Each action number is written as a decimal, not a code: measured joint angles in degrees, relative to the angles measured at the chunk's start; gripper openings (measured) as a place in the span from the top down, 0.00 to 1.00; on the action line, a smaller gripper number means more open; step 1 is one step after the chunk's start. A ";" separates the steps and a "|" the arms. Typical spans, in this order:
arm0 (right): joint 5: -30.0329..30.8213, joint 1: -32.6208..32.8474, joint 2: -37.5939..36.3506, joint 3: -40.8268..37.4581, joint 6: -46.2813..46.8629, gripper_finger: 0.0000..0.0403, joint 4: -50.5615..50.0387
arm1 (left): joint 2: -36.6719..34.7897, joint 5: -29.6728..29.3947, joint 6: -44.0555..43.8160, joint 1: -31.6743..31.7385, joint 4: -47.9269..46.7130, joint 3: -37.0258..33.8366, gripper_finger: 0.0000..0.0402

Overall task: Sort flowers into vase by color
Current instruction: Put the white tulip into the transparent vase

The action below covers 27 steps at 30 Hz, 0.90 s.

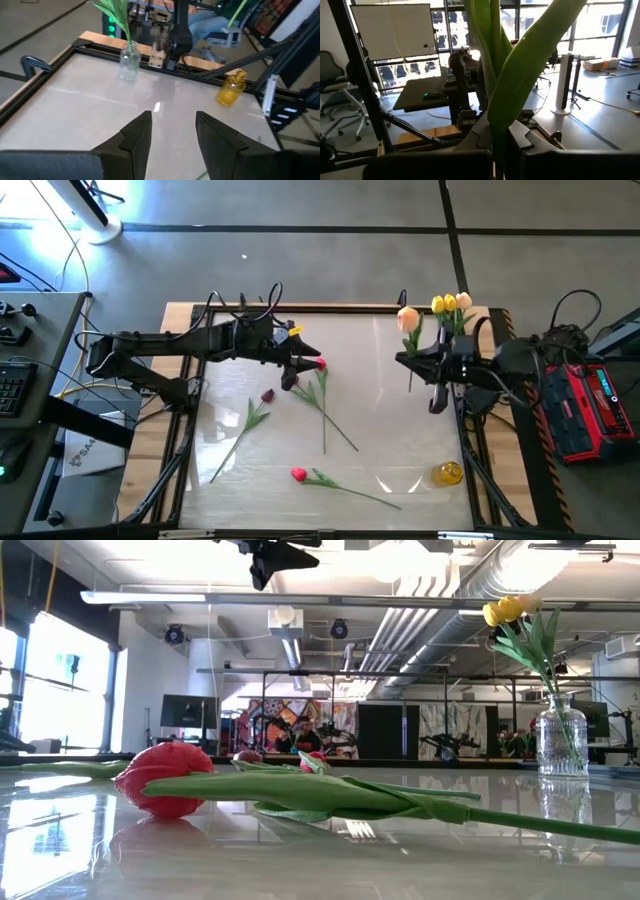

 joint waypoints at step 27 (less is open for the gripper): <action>0.17 1.15 -10.60 0.04 -2.62 1.00 -11.24 | 0.02 -1.05 2.51 -0.85 -0.28 0.00 0.64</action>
